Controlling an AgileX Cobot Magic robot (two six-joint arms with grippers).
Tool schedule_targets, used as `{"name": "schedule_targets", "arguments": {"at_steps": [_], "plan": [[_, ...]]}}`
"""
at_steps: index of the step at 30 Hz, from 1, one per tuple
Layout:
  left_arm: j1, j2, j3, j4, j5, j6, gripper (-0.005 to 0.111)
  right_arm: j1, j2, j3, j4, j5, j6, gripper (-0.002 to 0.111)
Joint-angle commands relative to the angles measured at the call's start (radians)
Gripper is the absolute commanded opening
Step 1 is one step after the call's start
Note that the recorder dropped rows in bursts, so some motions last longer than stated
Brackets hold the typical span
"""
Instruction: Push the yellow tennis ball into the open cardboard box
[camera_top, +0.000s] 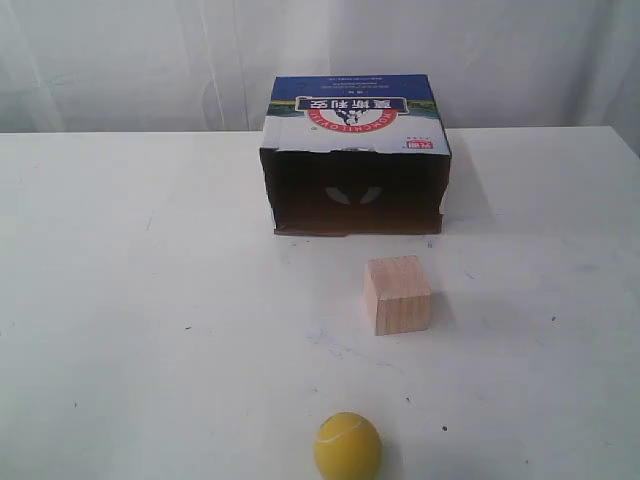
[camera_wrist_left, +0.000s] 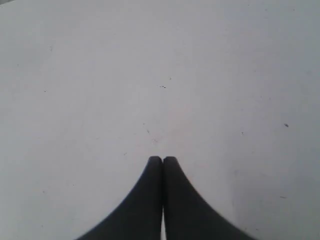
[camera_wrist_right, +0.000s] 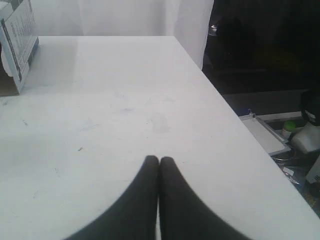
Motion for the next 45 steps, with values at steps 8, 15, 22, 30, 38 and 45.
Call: {"name": "schedule_targets", "arguments": {"at_steps": [8,15,22,30,38,45], "plan": [[-0.006,-0.005,0.008,0.251,0.018,0.051,0.000,0.000,-0.006,0.002,-0.004,-0.011,0.000,0.000],[-0.006,-0.005,0.008,-0.270,-0.277,-0.283,0.000,0.000,-0.006,0.002,-0.004,-0.011,0.000,0.000],[-0.006,-0.005,0.008,-0.567,-0.423,-0.473,0.000,0.000,-0.006,0.002,-0.004,-0.011,0.000,0.000],[-0.006,0.056,-0.043,-0.735,-1.033,-0.499,0.000,0.000,-0.006,0.002,-0.004,-0.011,0.000,0.000],[-0.007,0.635,-0.718,-0.306,-0.093,-0.169,0.000,0.000,-0.006,0.002,-0.004,-0.011,0.000,0.000],[-0.007,1.130,-1.097,-0.721,0.661,0.402,0.000,0.000,-0.006,0.002,-0.004,-0.011,0.000,0.000]]}}
